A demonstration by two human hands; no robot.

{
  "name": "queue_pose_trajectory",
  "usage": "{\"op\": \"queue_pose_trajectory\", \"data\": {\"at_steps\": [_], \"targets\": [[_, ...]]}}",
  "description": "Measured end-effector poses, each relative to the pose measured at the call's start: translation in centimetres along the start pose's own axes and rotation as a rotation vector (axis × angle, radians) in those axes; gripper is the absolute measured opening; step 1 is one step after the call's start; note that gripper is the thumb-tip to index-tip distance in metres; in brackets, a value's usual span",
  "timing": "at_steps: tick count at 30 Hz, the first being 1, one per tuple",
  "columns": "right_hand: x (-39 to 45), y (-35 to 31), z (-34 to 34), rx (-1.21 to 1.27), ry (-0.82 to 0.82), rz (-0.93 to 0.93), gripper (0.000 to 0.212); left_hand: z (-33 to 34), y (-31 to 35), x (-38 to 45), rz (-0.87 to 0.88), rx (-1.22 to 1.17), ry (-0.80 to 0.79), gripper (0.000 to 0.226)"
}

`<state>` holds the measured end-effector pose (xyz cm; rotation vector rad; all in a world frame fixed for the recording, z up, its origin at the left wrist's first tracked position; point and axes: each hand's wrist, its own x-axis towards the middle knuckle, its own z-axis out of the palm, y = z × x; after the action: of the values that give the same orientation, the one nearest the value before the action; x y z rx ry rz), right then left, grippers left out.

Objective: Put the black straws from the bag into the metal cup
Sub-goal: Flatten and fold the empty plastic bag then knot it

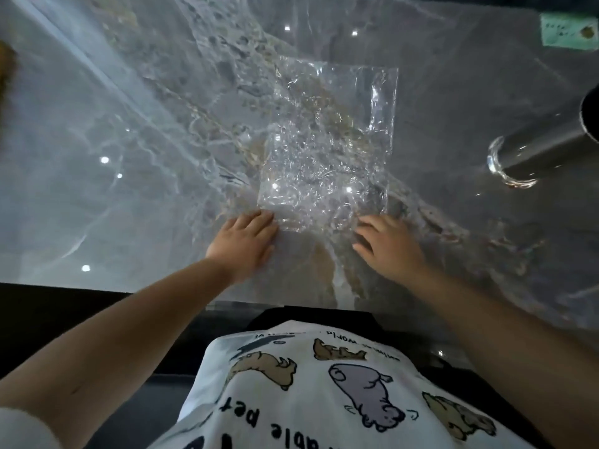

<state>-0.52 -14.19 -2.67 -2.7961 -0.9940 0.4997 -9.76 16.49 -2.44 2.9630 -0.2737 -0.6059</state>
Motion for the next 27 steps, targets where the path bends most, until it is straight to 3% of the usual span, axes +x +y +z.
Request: {"op": "queue_pose_trajectory", "data": {"at_steps": [6,12,15,18,22,27], "targets": [[-2.6,1.4,0.5,-0.076,-0.045,-0.072,0.076,1.5,0.0,-2.0,0.093,0.036,0.116,0.06],[-4.1,2.3,1.6,-0.16,-0.337,-0.158,0.107,2.6,0.1,-2.5,0.2,0.084,-0.075,0.088],[-8.0,2.3,2.8,-0.231,-0.32,-0.253,0.111,4.2,0.8,-5.9,0.298,0.116,-0.043,0.084],[-10.6,2.0,4.5,-0.218,-0.108,-0.336,0.104,6.1,1.8,-7.6,0.344,0.141,0.135,0.061],[-10.4,2.2,5.2,-0.21,0.016,-0.296,0.088,6.9,2.3,-7.4,0.28,0.103,0.223,0.065],[-11.5,2.7,5.4,-0.117,0.125,-0.384,0.035,5.4,2.8,-8.3,0.331,-0.014,0.295,0.032]]}}
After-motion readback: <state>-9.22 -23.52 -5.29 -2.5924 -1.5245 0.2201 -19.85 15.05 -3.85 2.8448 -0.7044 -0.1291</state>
